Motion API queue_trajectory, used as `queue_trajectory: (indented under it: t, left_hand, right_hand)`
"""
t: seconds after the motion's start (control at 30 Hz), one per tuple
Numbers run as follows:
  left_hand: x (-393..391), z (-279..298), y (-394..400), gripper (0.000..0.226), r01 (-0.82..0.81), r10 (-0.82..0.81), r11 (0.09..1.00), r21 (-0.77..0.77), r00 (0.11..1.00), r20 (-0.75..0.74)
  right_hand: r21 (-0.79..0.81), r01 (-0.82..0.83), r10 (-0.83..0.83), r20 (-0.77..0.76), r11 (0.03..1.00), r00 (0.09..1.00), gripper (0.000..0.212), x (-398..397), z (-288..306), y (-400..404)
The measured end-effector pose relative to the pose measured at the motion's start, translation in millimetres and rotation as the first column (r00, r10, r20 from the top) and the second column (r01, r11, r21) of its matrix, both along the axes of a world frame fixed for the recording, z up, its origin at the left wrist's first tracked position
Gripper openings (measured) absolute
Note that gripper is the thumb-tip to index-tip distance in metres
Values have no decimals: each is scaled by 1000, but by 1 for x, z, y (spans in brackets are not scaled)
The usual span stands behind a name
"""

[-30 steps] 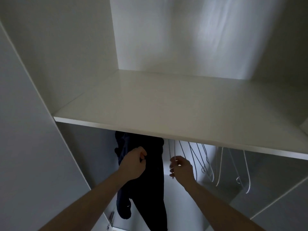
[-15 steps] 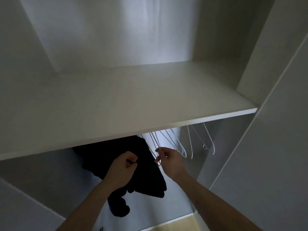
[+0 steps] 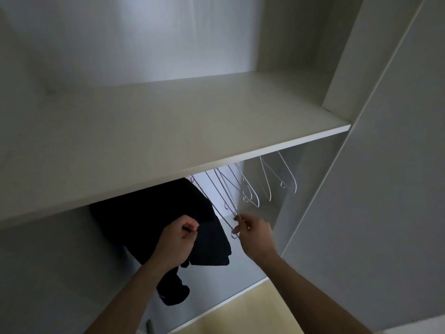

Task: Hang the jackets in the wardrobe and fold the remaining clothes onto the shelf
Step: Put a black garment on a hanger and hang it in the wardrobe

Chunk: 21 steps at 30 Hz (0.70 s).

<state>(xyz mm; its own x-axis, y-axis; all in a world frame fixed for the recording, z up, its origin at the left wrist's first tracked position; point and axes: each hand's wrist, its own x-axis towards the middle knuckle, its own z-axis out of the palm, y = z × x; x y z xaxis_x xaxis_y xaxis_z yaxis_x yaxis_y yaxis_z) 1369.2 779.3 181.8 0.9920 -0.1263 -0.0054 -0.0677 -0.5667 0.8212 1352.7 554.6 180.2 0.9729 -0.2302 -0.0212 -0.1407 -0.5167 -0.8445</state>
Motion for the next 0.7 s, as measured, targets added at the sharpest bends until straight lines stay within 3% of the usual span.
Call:
queue_trajectory:
  t: [0.37, 0.57, 0.7]
  left_hand:
    - [-63, -8, -66, 24, 188, -189, 979, 79, 982, 10]
    - [-163, 5, -164, 22, 401, -407, 912, 90, 912, 60]
    - [-254, 11, -238, 36, 525, -530, 848, 75, 840, 114]
  right_hand:
    - [-239, 203, -237, -121, 950, 964, 30, -208, -4, -102]
    - [-222, 353, -387, -134, 909, 912, 27, -399, 18, -178]
    - [-199, 515, -544, -139, 834, 828, 24, -537, 34, -207]
